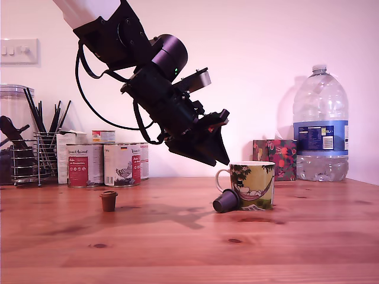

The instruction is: Pick up the coffee capsules from the table one by one and drop them inside the nearest coffee cup

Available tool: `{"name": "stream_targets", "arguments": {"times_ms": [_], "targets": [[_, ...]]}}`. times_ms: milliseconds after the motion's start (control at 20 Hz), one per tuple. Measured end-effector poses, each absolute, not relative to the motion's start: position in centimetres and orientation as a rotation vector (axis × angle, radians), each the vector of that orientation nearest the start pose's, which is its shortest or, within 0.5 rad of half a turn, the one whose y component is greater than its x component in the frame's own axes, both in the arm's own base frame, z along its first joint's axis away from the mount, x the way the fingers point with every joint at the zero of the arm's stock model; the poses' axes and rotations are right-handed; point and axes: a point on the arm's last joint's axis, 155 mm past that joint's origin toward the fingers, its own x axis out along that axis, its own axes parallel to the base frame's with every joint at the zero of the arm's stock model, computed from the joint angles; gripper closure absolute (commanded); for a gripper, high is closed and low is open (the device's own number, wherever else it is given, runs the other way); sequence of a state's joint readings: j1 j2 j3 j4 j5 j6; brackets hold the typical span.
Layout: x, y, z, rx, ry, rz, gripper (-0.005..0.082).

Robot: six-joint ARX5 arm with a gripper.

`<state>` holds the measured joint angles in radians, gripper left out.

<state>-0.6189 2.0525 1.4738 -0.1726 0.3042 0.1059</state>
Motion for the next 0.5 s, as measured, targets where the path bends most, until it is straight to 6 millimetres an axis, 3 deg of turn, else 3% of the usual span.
{"name": "stream_targets", "arguments": {"times_ms": [500], "targets": [[42.40,-37.20,9.31,0.214,0.698,-0.918,0.0499]]}}
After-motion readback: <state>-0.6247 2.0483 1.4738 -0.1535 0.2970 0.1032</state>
